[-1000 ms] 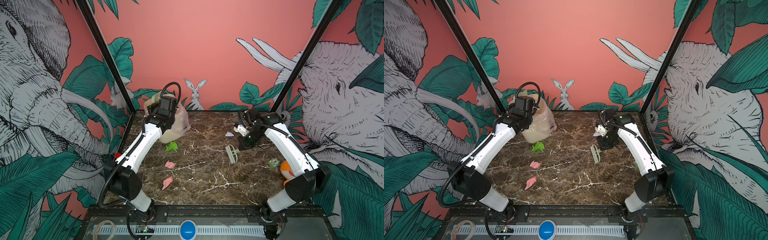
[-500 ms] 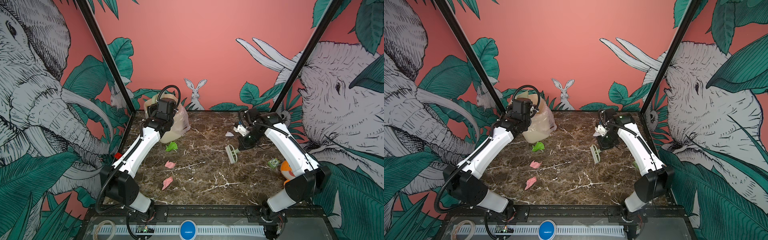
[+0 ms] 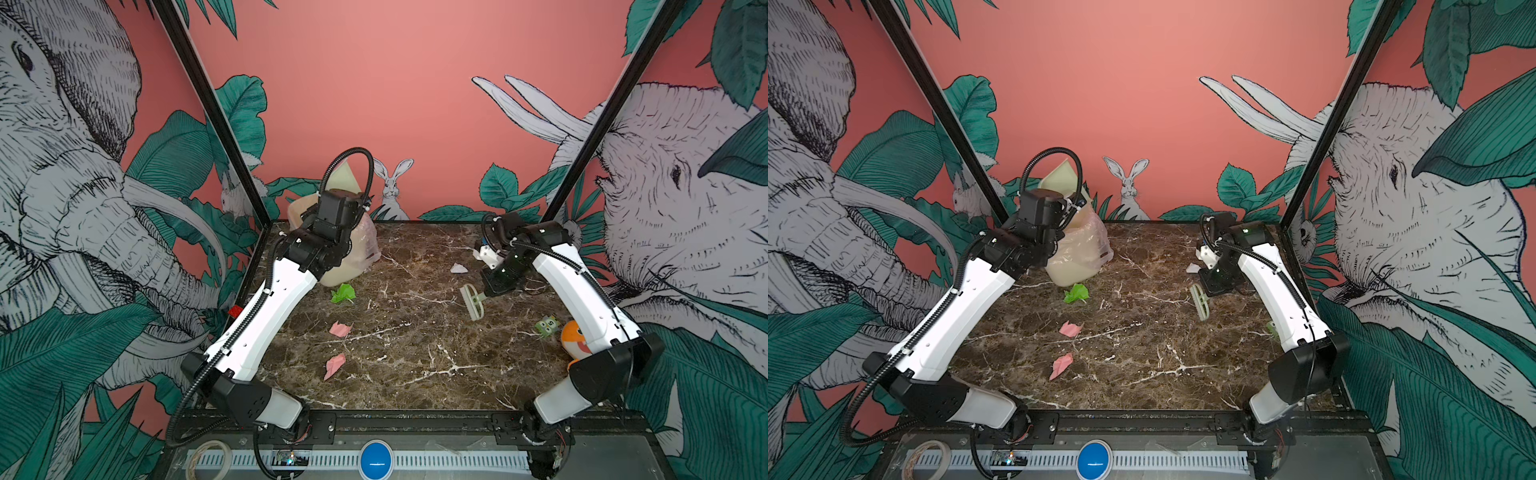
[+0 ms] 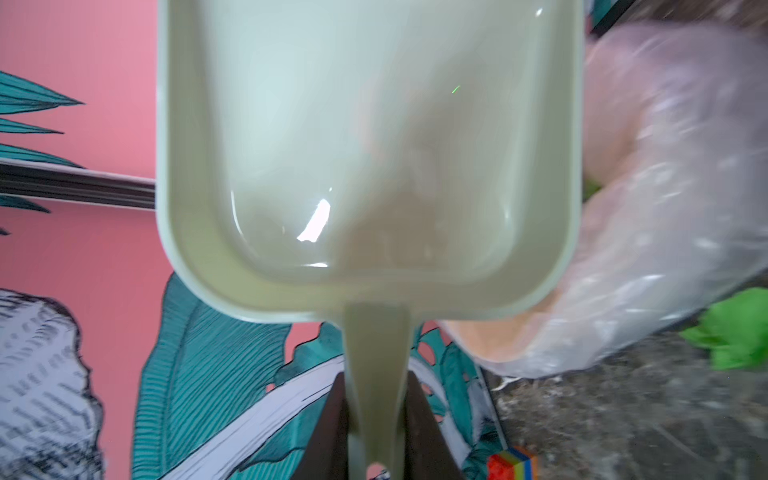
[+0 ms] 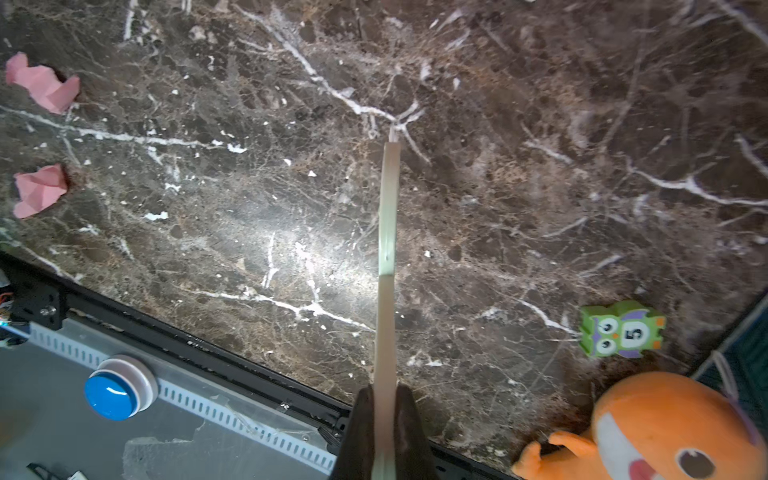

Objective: Sweep away the paper scraps from the table
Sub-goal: 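Lower the empty dustpan to the table with the left gripper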

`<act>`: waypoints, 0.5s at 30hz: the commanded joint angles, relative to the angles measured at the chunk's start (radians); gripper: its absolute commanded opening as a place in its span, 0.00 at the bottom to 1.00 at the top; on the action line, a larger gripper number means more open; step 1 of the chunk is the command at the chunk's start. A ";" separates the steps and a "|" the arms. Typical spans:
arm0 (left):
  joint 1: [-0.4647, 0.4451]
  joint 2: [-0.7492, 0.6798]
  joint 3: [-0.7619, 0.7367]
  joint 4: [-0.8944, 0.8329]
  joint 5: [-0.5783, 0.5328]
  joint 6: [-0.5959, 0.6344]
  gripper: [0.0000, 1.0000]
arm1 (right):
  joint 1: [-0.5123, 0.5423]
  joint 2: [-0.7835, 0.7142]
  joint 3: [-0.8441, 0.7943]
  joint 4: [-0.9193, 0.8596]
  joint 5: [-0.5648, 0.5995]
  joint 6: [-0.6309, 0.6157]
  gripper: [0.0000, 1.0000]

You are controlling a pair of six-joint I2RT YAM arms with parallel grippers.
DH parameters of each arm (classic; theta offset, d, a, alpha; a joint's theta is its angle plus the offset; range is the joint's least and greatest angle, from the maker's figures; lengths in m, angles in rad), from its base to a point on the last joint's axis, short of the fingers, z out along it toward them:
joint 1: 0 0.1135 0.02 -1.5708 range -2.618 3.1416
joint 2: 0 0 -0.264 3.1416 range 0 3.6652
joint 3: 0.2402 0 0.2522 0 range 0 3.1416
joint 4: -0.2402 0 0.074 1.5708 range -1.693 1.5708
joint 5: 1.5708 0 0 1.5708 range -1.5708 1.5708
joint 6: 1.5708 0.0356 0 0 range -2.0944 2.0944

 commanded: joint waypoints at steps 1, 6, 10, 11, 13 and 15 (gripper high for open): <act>-0.066 -0.017 0.007 -0.120 0.166 -0.265 0.16 | -0.010 0.013 0.061 -0.050 0.120 -0.028 0.00; -0.173 0.008 -0.060 -0.109 0.337 -0.429 0.16 | -0.016 0.095 0.146 -0.036 0.217 -0.034 0.00; -0.198 0.021 -0.125 -0.059 0.491 -0.531 0.16 | -0.016 0.171 0.240 -0.016 0.286 -0.051 0.00; -0.202 0.022 -0.149 -0.041 0.524 -0.551 0.16 | -0.016 0.195 0.270 -0.013 0.311 -0.059 0.00; -0.208 0.027 -0.185 -0.021 0.569 -0.580 0.16 | -0.017 0.240 0.313 -0.001 0.349 -0.077 0.00; -0.217 0.034 -0.219 -0.016 0.583 -0.594 0.16 | -0.018 0.280 0.342 0.026 0.385 -0.098 0.00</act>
